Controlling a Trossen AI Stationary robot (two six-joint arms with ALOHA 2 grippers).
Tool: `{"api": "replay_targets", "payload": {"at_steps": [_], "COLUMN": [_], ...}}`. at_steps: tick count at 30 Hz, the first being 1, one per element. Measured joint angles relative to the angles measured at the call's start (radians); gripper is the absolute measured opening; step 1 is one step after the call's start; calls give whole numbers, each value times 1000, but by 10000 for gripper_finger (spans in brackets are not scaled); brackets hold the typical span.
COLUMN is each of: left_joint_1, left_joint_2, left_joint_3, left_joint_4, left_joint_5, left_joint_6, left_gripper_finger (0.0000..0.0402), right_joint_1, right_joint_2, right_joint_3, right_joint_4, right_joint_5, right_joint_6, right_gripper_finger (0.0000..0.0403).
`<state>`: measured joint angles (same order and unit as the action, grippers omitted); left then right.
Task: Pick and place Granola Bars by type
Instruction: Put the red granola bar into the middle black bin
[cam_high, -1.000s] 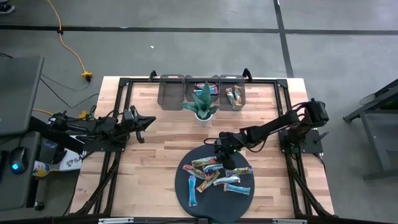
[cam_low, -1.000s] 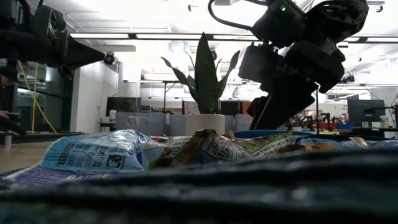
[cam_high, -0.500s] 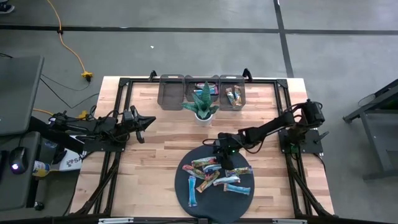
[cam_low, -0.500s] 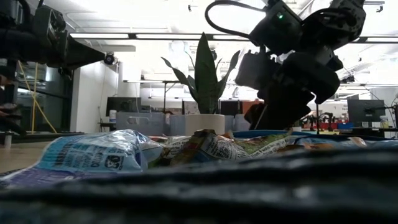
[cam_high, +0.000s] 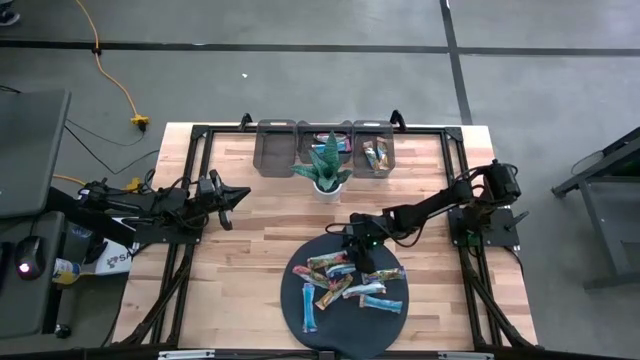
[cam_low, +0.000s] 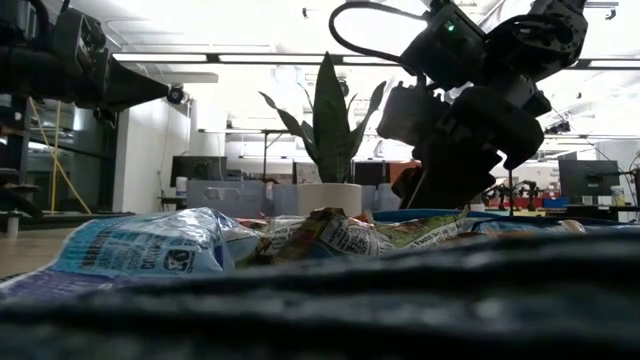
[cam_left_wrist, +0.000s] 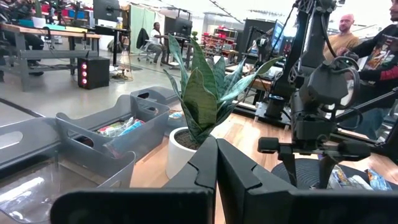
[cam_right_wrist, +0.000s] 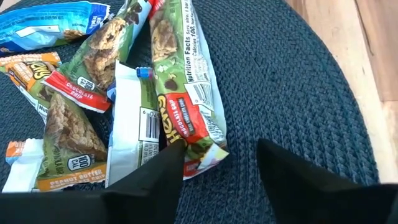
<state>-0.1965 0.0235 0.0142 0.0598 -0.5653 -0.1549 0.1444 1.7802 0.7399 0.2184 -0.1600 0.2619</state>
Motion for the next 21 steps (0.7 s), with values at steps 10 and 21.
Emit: {"api": "replay_targets", "payload": {"at_steps": [10, 21], "left_joint_1": [0, 0], "left_joint_2": [0, 0], "left_joint_3": [0, 0], "left_joint_4": [0, 0], "left_joint_5": [0, 0], "left_joint_6": [0, 0], "left_gripper_finger": [1, 1], "right_joint_1": [-16, -34], "right_joint_2": [1, 2], "right_joint_3": [-1, -2], "right_joint_4": [-3, -6], "right_joint_5": [-4, -4], "right_joint_6": [0, 2], "right_gripper_finger": [122, 48]}}
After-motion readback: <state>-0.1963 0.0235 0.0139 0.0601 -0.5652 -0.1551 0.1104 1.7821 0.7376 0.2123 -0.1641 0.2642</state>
